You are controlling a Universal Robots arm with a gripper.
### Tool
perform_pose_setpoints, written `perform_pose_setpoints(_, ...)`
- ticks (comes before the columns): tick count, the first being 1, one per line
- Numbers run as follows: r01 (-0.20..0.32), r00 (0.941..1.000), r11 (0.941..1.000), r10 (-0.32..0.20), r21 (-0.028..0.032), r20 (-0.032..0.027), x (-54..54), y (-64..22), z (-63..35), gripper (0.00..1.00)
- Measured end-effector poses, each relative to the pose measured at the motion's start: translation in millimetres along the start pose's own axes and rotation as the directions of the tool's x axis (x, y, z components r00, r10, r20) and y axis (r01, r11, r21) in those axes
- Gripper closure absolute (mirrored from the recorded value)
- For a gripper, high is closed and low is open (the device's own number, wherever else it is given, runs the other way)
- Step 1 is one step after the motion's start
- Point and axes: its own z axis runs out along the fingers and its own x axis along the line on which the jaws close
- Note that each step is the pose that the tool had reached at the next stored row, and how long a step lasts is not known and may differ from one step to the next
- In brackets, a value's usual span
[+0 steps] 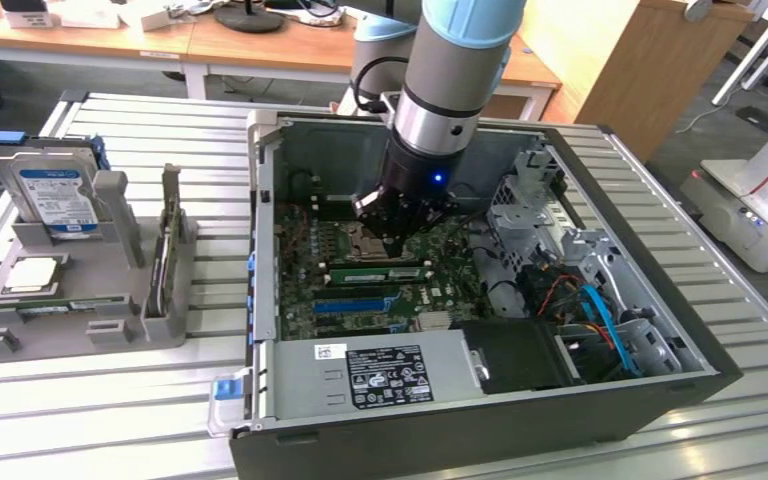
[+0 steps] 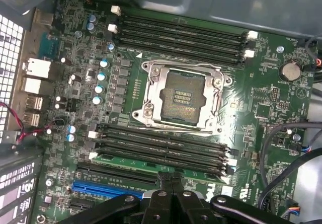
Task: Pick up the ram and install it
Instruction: 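Press down the ram until it locks into place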
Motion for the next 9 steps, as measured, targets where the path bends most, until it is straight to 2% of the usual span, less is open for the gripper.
perform_pose_setpoints(3,-0.016,0.9999,0.9999,0.016,-0.001,-0.0044,0.1,0.0,0.0,0.89)
perform_pose_setpoints(9,-0.059,0.9982,0.9982,0.059,-0.0018,-0.0028,0.0,0.0,0.0,0.89)
